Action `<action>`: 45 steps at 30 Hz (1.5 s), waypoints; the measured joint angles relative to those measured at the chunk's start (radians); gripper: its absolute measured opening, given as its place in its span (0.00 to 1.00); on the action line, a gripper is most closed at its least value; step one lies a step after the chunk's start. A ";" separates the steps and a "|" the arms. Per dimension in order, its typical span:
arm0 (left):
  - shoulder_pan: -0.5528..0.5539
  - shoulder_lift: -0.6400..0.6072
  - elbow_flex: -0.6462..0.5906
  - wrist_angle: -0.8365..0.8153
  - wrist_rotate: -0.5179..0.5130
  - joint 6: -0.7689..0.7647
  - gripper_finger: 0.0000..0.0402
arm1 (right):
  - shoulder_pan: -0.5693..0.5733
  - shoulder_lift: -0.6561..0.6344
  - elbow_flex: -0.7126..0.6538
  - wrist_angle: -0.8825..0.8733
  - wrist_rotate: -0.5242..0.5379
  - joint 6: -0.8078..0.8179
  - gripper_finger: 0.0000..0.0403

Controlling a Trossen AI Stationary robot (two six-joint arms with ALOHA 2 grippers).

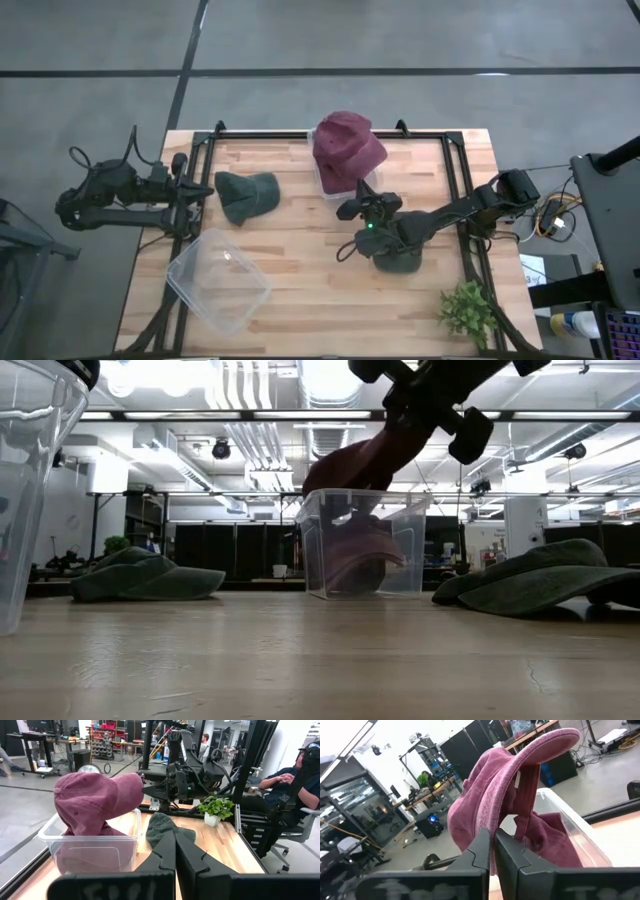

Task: Pick & Place hat
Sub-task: Put the dark red cap into the top transparent bin

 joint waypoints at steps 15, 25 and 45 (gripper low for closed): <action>0.000 0.000 0.000 0.000 0.000 -0.002 0.00 | -0.047 0.000 -0.013 -0.002 -0.208 0.035 0.06; 0.000 0.000 0.000 0.000 0.000 -0.003 0.00 | -0.052 -0.010 -0.013 -0.002 -0.380 0.054 0.25; 0.000 0.000 0.000 0.000 0.000 -0.004 0.00 | -0.047 -0.135 -0.012 -0.095 -0.688 0.054 0.23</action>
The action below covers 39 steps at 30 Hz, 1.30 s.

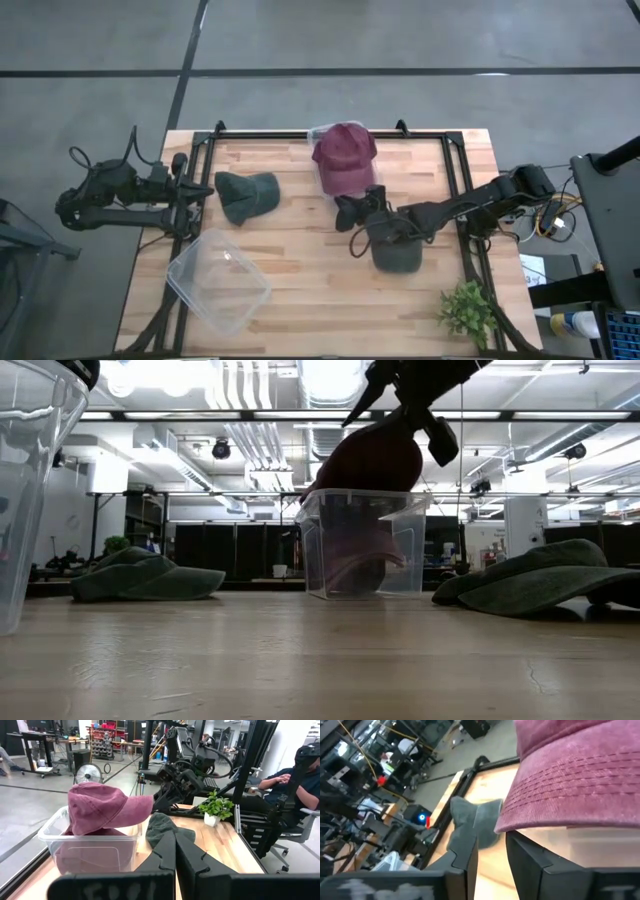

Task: Pick & Place hat
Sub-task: Put the dark red cap into the top transparent bin

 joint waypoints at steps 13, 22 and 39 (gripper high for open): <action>0.000 0.000 0.000 0.000 0.000 0.000 0.00 | -0.014 0.010 0.000 -0.005 -0.001 0.007 0.23; 0.000 0.000 0.000 0.000 0.000 0.000 0.00 | -0.021 0.010 0.000 -0.005 0.000 -0.068 0.23; 0.000 0.000 0.000 0.000 0.000 0.003 0.00 | -0.056 0.017 0.000 -0.058 -0.159 -0.078 0.26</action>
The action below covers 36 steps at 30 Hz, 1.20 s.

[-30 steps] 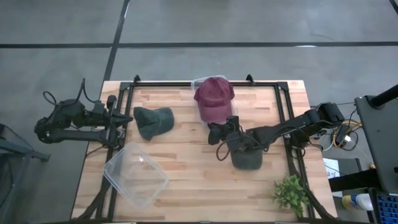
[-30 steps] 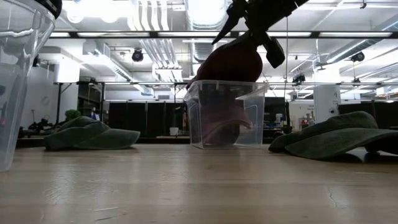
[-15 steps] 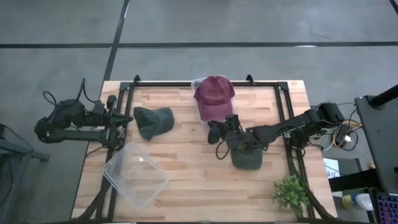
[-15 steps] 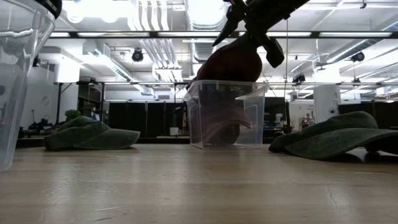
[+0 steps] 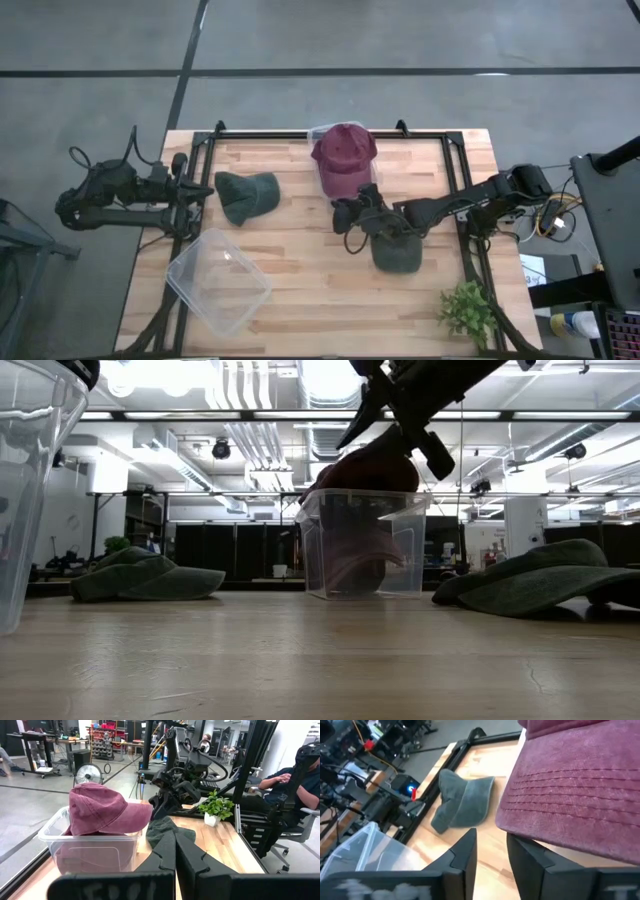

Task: Pick & Place hat
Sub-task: Put the dark red cap into the top transparent bin

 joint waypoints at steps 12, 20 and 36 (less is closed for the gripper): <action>0.000 0.000 0.000 0.000 0.000 0.002 0.00 | -0.018 0.000 0.000 -0.065 -0.049 0.019 0.50; 0.000 0.000 0.000 0.000 -0.002 0.002 0.00 | -0.020 -0.002 0.005 -0.060 -0.051 -0.008 0.52; 0.000 0.000 0.000 0.000 -0.003 0.001 0.00 | -0.014 -0.007 0.017 -0.068 -0.104 0.036 0.62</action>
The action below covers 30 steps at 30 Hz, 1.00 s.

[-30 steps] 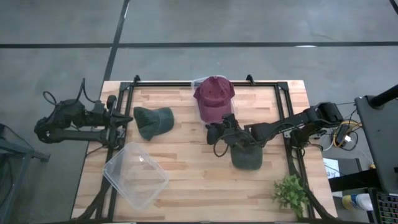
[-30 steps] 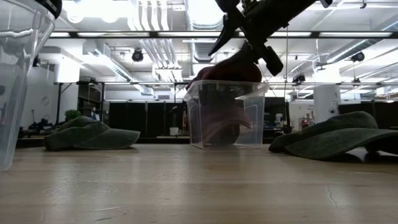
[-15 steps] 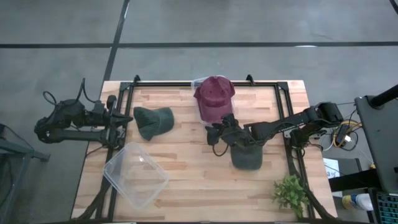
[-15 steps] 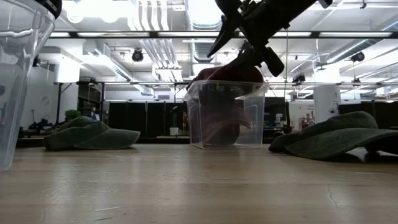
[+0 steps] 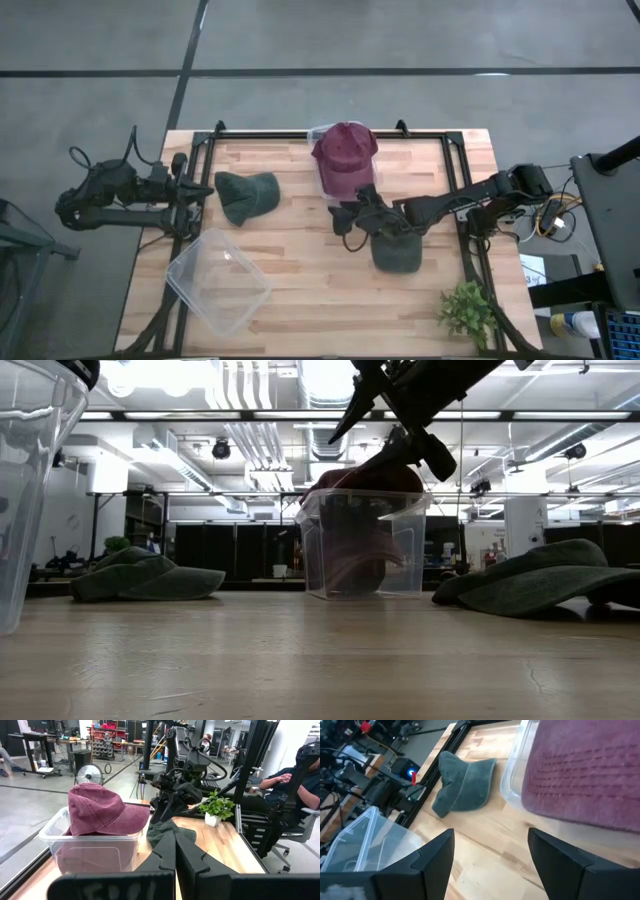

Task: Pick & Place hat
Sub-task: Put the dark red cap into the top transparent bin

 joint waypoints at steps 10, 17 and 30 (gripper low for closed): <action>0.000 0.000 0.000 0.000 0.000 -0.001 0.00 | -0.001 0.000 0.000 -0.002 0.000 -0.018 0.71; 0.000 0.000 0.000 0.000 0.000 -0.001 0.00 | 0.003 -0.011 0.000 0.000 -0.193 -0.020 0.80; 0.000 0.000 0.000 0.000 0.000 0.018 0.00 | 0.089 -0.104 0.000 0.166 -0.047 -0.231 0.82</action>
